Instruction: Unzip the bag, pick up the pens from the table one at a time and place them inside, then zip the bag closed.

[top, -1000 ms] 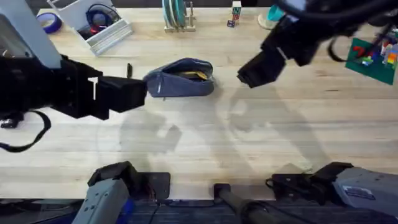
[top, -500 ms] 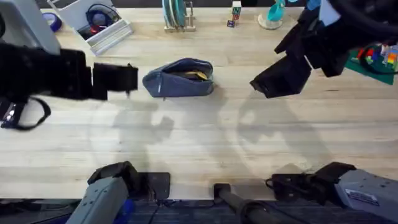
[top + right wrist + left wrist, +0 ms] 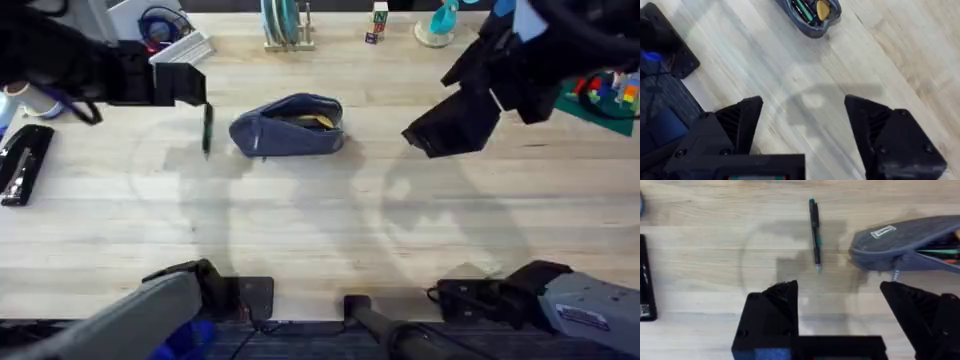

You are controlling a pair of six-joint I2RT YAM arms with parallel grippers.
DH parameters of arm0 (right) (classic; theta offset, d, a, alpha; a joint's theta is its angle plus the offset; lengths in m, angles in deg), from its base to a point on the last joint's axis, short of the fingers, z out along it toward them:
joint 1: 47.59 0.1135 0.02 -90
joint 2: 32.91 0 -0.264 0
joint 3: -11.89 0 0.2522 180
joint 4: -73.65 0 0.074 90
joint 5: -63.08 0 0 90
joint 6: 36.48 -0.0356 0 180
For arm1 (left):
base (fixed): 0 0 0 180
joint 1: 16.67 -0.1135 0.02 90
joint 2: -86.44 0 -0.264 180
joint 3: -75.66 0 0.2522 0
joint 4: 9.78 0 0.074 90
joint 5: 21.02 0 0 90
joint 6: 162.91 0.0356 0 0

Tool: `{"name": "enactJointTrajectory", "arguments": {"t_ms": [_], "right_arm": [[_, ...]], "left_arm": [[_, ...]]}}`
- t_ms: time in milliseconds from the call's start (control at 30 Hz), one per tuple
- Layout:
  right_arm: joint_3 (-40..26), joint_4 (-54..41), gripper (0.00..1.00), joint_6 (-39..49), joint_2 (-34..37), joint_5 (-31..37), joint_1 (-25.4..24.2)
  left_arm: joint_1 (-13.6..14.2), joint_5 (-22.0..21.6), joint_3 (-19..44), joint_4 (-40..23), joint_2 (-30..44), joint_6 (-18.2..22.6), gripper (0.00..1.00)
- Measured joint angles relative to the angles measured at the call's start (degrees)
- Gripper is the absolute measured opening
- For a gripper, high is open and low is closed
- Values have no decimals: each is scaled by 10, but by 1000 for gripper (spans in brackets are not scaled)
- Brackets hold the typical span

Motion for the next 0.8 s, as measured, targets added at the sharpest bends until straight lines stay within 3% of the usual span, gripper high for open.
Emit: {"name": "enactJointTrajectory", "arguments": {"t_ms": [300, 800], "right_arm": [[0, 0, 995, -1, 0, 0, 0], [0, 0, 996, -1, 0, 0, 0]], "left_arm": [[0, -9, 0, 76, 128, 17, 997], [0, -15, 0, 178, 268, 62, 995]]}}
